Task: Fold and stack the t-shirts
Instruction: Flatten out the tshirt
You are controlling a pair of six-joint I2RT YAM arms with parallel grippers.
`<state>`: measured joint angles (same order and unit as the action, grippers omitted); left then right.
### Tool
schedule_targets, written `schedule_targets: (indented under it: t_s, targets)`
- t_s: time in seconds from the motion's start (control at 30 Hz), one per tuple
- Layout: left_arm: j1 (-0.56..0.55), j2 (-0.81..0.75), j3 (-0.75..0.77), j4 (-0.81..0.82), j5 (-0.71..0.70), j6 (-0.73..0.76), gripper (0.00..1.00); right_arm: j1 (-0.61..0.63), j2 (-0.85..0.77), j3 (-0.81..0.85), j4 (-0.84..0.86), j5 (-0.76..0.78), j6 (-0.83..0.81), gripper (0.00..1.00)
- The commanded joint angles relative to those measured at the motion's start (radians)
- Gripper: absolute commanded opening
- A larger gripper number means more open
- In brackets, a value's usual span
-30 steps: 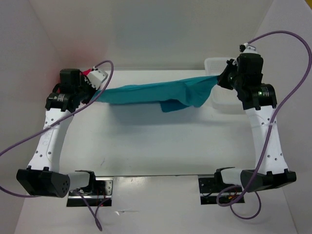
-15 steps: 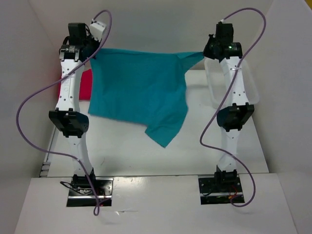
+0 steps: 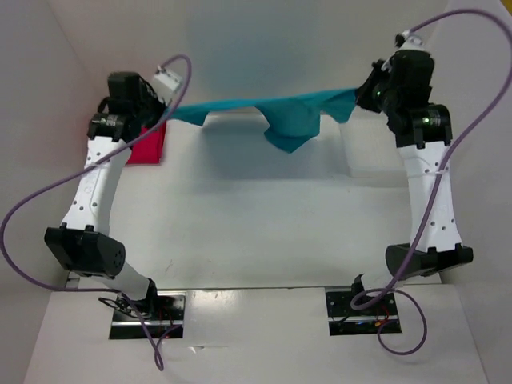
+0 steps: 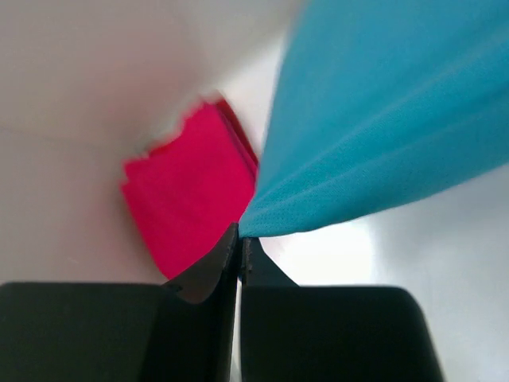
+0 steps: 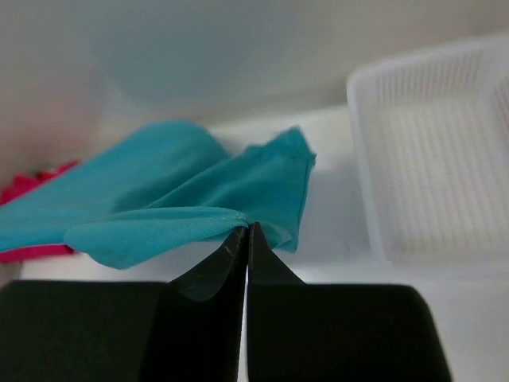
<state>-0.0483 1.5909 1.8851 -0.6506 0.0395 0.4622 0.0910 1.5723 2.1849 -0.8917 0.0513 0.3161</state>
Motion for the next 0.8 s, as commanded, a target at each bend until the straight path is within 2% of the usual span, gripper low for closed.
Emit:
schedule_targets:
  t_s: [0.0, 0.03, 0.23, 0.33, 0.5, 0.57, 0.63, 0.67, 0.73, 0.77]
  targets:
    - [-0.024, -0.052, -0.254, 0.065, -0.092, 0.133, 0.0, 0.033, -0.017, -0.255, -0.048, 0.125, 0.015, 0.0]
    - [-0.024, -0.068, -0.352, 0.065, -0.092, 0.142, 0.0, 0.051, -0.058, -0.368, -0.068, 0.136, 0.03, 0.0]
    - [-0.057, -0.196, -0.625, -0.038, -0.111, 0.239, 0.0, 0.213, -0.196, -0.716, -0.215, 0.104, 0.201, 0.0]
    - [-0.067, -0.25, -0.766, -0.099, -0.124, 0.289, 0.0, 0.303, -0.234, -0.829, -0.269, 0.081, 0.265, 0.0]
    - [-0.067, -0.261, -0.928, -0.126, -0.134, 0.309, 0.0, 0.314, -0.267, -0.956, -0.264, 0.002, 0.239, 0.0]
    - [-0.067, -0.227, -0.887, -0.098, -0.109, 0.29, 0.0, 0.302, -0.183, -0.901, -0.219, 0.021, 0.21, 0.0]
    - [-0.056, -0.147, -0.78, -0.098, -0.06, 0.248, 0.0, 0.274, -0.097, -0.757, -0.164, 0.068, 0.149, 0.0]
    - [-0.044, -0.113, -0.635, -0.107, -0.044, 0.236, 0.0, 0.257, 0.005, -0.611, -0.148, 0.068, 0.126, 0.0]
    - [-0.035, -0.013, -0.475, -0.107, -0.044, 0.202, 0.0, 0.211, 0.113, -0.429, -0.122, 0.103, 0.071, 0.0]
    - [-0.035, 0.018, -0.393, -0.092, -0.044, 0.191, 0.0, 0.195, 0.173, -0.196, -0.133, 0.122, 0.058, 0.0]
